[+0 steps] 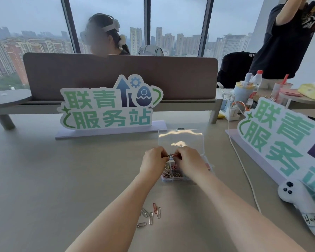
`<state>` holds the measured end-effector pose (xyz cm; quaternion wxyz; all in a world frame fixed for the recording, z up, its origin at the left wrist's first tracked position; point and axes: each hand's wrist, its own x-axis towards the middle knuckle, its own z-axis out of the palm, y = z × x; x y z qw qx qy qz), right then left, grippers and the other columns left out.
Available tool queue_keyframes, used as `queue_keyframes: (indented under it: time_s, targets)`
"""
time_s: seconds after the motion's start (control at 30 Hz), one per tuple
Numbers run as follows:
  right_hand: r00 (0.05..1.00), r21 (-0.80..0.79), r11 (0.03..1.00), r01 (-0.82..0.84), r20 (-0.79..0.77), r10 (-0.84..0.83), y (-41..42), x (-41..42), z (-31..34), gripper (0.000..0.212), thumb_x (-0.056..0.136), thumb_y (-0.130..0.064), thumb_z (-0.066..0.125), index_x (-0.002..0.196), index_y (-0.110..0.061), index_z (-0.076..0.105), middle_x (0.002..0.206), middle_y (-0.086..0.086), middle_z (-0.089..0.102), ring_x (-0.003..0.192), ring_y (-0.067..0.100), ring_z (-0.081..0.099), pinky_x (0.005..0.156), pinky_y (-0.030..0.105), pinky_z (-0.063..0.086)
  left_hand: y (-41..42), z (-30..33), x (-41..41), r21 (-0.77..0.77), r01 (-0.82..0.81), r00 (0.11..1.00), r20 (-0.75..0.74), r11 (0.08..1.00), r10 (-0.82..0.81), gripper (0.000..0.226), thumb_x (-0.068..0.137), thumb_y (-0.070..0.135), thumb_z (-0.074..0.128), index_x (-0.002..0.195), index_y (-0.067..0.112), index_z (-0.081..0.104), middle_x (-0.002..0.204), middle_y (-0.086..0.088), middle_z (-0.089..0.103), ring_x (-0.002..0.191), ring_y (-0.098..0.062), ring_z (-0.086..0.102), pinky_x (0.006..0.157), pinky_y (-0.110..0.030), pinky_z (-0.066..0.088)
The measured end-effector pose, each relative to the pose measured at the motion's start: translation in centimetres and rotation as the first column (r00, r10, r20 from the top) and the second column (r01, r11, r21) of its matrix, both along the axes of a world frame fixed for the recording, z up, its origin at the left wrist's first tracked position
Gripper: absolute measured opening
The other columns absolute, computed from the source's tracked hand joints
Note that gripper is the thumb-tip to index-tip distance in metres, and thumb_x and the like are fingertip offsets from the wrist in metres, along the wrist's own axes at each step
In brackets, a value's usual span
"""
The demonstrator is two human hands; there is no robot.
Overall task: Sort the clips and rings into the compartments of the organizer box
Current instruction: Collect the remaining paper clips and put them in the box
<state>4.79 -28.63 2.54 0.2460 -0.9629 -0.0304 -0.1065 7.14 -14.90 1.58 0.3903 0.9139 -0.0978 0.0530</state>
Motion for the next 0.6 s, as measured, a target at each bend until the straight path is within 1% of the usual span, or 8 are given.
queue_keyframes:
  time_s: [0.13,0.3,0.43,0.5,0.6]
  targets:
    - [1.0,-0.028,1.0,-0.005,-0.009,0.004,0.18,0.02,-0.03,0.013,0.091,-0.014,0.057,0.09,-0.005,0.066,0.092,0.014,0.067,0.086,0.03,0.061,0.071,0.035,0.045,0.1,-0.28,0.08,0.055,0.042,0.999,0.031,0.998,-0.044,0.001,0.083,0.013,0.066,0.083,0.012,0.066,0.091,-0.006,0.065,0.085,-0.022,0.059,0.072,-0.031,0.048]
    - [0.996,-0.044,0.998,0.053,-0.063,-0.056,0.54,-0.03,0.09,0.011,0.087,-0.013,0.057,0.086,-0.007,0.066,0.088,0.011,0.067,0.085,0.028,0.061,0.07,0.033,0.045,0.3,-0.42,-0.1,0.114,0.081,0.996,0.038,0.99,-0.086,0.009,0.082,0.014,0.067,0.091,0.012,0.069,0.096,-0.006,0.065,0.089,-0.024,0.061,0.079,-0.036,0.052]
    - [0.987,-0.073,0.993,0.089,-0.126,-0.097,0.69,-0.33,0.1,0.01,0.085,-0.017,0.061,0.084,-0.01,0.068,0.087,0.009,0.069,0.085,0.027,0.063,0.066,0.03,0.044,0.57,-0.75,-0.31,0.126,0.091,0.995,0.016,0.988,-0.094,0.015,0.082,0.019,0.068,0.096,0.015,0.071,0.099,-0.006,0.064,0.092,-0.023,0.06,0.08,-0.034,0.052]
    - [0.981,-0.093,0.991,0.096,-0.159,-0.11,0.72,-0.35,0.05,0.013,0.082,-0.021,0.063,0.074,-0.012,0.066,0.077,0.008,0.067,0.078,0.027,0.062,0.06,0.028,0.039,0.67,-0.74,-0.39,0.107,0.088,0.996,0.002,0.99,-0.089,0.019,0.081,0.023,0.07,0.098,0.016,0.071,0.099,-0.004,0.064,0.092,-0.022,0.06,0.078,-0.031,0.051]
    - [0.975,-0.083,0.991,0.101,-0.188,-0.115,0.77,-0.39,0.07,0.027,0.081,-0.025,0.064,0.056,-0.018,0.054,0.059,0.002,0.056,0.066,0.024,0.057,0.051,0.028,0.033,0.85,-0.7,-0.49,0.101,0.098,0.995,-0.008,0.99,-0.098,0.022,0.082,0.026,0.07,0.101,0.015,0.071,0.1,-0.003,0.065,0.092,-0.019,0.06,0.077,-0.028,0.049]
